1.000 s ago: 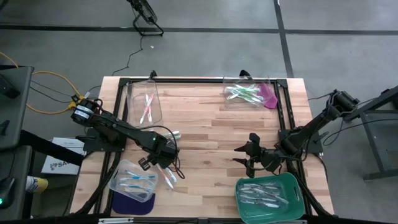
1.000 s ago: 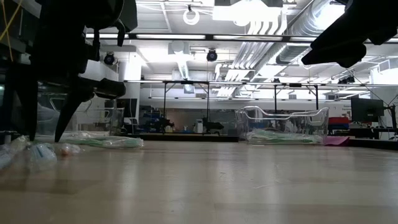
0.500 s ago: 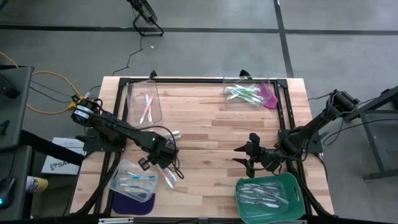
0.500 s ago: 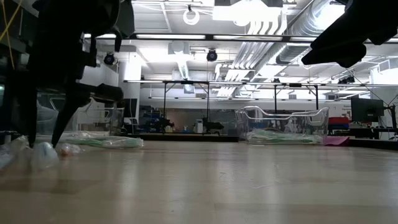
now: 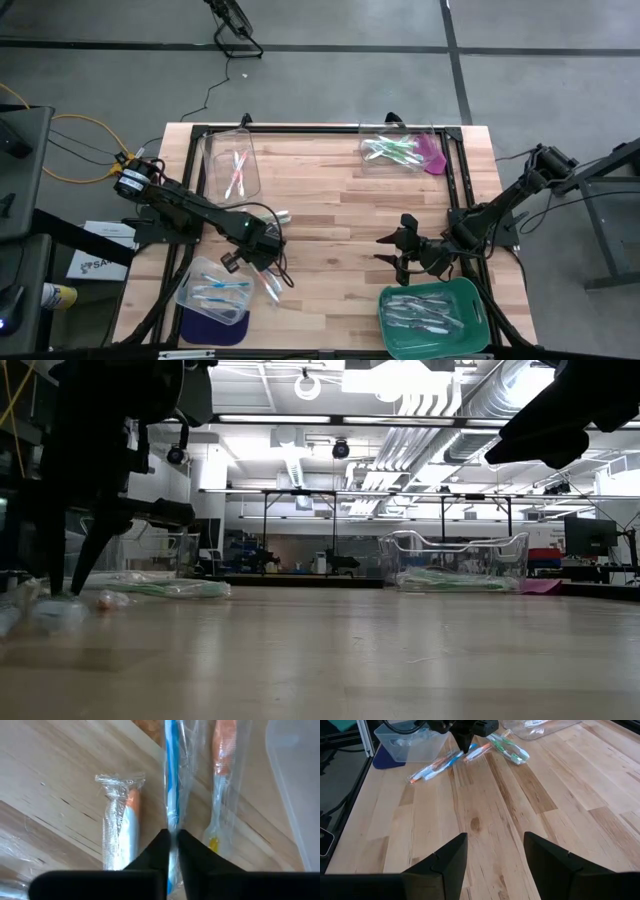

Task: Pick & Place Toothbrushes
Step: Put the blue toothbrush into the bottom transparent bin

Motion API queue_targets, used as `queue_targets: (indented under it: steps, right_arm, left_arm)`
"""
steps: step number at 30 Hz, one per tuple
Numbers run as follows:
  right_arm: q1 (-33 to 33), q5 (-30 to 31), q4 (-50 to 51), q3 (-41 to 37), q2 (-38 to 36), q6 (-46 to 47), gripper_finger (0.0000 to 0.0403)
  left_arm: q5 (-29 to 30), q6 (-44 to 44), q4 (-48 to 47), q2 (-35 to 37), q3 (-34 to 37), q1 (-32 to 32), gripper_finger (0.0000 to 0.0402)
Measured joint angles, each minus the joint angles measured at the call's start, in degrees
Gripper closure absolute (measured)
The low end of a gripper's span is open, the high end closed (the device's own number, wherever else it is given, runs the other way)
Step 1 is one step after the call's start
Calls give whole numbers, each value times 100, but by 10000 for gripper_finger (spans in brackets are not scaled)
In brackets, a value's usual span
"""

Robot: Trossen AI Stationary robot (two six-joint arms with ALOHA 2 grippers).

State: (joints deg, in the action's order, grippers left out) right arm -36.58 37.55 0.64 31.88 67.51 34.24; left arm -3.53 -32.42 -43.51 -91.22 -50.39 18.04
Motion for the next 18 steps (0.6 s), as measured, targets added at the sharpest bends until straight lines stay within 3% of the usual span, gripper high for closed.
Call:
queue_targets:
  steps: [7, 18]
  right_arm:
    - [0, 1, 0, 0, 0, 0, 215]
    - [0, -3, 4, 0, 0, 13, 215]
  left_arm:
    - [20, -229, -644, -2, -137, -2, 389]
    - [452, 171, -2040, 42, -1246, 27, 400]
